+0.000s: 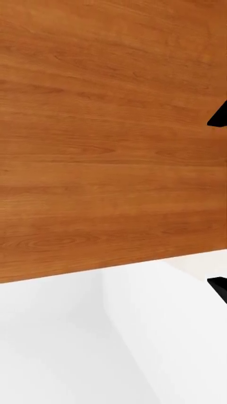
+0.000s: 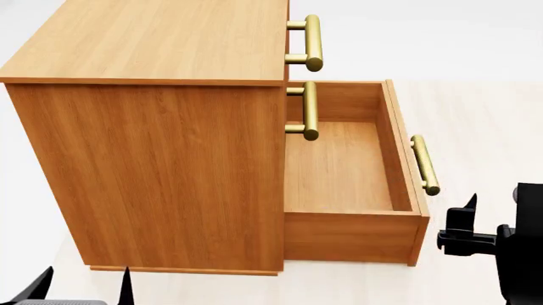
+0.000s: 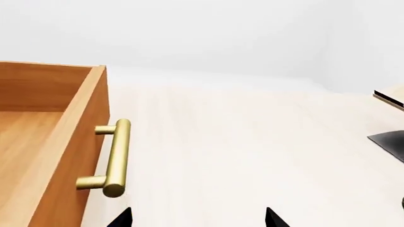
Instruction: Close the bottom drawer of the cabinet.
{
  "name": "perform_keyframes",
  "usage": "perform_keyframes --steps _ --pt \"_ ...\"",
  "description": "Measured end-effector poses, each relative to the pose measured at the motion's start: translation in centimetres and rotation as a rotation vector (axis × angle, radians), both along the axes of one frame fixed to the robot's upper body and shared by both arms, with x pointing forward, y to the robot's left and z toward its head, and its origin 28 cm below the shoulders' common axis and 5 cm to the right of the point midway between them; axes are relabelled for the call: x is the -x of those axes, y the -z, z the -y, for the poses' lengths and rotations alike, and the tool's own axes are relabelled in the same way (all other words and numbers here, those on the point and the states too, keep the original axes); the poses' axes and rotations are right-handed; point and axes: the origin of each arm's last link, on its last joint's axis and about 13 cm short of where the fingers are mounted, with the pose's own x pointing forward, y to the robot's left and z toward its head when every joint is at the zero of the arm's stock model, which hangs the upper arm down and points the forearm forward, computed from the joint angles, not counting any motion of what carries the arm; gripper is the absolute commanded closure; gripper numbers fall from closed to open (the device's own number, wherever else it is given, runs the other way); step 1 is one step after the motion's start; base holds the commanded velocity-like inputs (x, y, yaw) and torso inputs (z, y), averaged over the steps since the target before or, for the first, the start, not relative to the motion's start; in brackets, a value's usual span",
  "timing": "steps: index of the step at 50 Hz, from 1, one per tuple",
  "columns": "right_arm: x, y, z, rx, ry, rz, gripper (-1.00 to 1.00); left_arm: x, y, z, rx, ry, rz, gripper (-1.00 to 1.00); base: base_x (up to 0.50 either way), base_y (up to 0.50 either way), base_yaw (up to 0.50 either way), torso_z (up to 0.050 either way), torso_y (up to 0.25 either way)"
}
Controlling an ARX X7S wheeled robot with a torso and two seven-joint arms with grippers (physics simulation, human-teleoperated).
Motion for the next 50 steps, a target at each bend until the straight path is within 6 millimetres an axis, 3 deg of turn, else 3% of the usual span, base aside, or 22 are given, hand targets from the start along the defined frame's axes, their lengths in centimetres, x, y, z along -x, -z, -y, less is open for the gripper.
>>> perform_keyframes --steps 24,50 --pt "-0.3 5.9 -0.8 -0.028 -0.091 -0.068 -1.0 0.1 0.0 0.1 -0.002 0.006 0.004 -1.0 0.0 0.0 0.0 0.0 0.0" --pt "-1.4 6.7 -2.8 -0.047 -0.147 -0.075 -1.0 0.2 -0.1 0.2 -0.002 0.014 0.006 -1.0 0.0 0.0 0.0 0.0 0.001"
